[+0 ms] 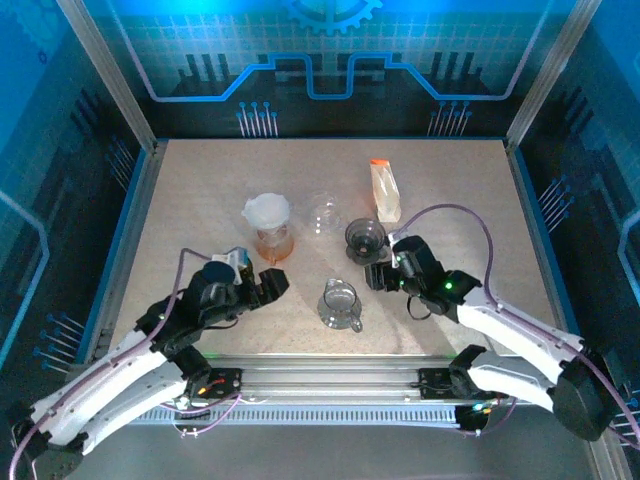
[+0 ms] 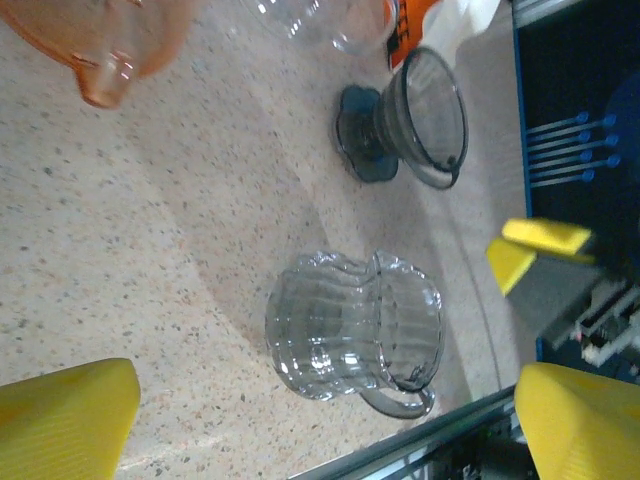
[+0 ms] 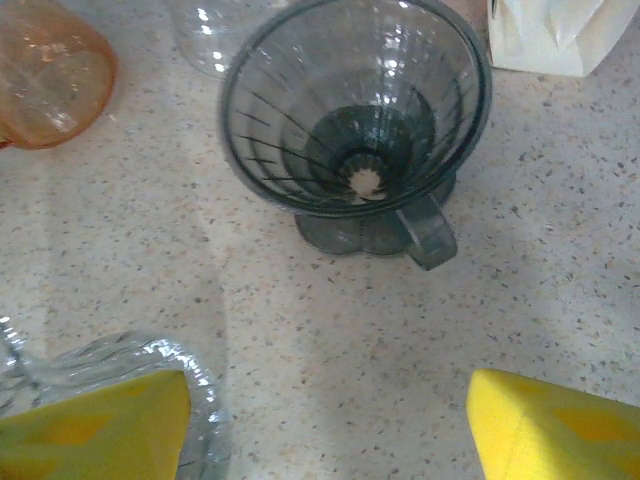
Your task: Place the coffee filter in the dripper
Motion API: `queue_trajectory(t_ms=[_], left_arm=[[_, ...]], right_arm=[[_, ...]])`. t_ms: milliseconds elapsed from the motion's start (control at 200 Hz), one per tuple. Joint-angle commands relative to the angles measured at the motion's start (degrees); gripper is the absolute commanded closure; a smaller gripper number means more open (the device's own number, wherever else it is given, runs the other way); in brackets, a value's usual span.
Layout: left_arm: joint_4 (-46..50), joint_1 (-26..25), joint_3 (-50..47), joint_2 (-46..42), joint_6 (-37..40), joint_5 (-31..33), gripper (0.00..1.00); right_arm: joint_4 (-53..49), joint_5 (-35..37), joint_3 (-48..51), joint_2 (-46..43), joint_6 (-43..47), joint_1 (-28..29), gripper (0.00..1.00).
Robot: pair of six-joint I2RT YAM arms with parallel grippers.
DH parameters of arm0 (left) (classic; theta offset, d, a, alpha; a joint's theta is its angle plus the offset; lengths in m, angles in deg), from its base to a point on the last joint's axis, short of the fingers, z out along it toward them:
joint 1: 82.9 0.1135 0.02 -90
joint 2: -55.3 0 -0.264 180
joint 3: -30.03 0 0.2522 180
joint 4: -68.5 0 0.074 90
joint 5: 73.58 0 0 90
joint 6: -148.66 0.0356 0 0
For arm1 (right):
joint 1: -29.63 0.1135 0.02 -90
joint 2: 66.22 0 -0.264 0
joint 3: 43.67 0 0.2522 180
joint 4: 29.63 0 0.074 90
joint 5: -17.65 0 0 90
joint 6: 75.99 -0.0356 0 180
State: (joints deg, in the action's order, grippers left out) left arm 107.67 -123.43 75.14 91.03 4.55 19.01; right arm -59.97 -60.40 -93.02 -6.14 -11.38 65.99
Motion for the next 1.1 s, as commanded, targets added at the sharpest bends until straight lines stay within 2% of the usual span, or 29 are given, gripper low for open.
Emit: queue_trajectory(t_ms=[0, 190, 595, 801, 876, 1016, 1096], left_arm=[[-5.4, -2.4, -0.2, 2.6, -0.4, 2.8, 0.01], [-7.3, -2.5, -1.4, 5.0, -0.8, 1.0, 0.01], [-5.4, -2.4, -1.6, 4.9, -1.1, 2.8, 0.01], [-4.8, -2.4, -1.5, 4.8, -1.0, 3.2, 0.01], [-4.5, -2.4, -1.5, 4.7, -1.0, 3.2, 0.01], [-4.2, -2.4, -1.7, 4.4, -0.9, 3.3, 0.01], [-4.2, -2.4, -1.7, 4.4, -1.0, 3.3, 0.01]], right_arm=[[1.4, -6.3, -1.7, 2.2, 2.7, -4.6, 0.25], [5.2, -12.4, -2.3, 7.7, 5.9, -10.3, 0.27], [10.6, -7.2, -4.7, 17.3, 12.8, -11.1, 0.39], [12.3, -8.1, -6.4, 21.7, 14.5, -11.1, 0.44], [13.2, -8.6, -6.5, 22.2, 14.9, -10.6, 0.50], [12.9, -7.6, -7.1, 22.3, 15.9, -9.1, 0.71], [12.3, -6.8, -7.2, 21.8, 15.9, -8.3, 0.79]])
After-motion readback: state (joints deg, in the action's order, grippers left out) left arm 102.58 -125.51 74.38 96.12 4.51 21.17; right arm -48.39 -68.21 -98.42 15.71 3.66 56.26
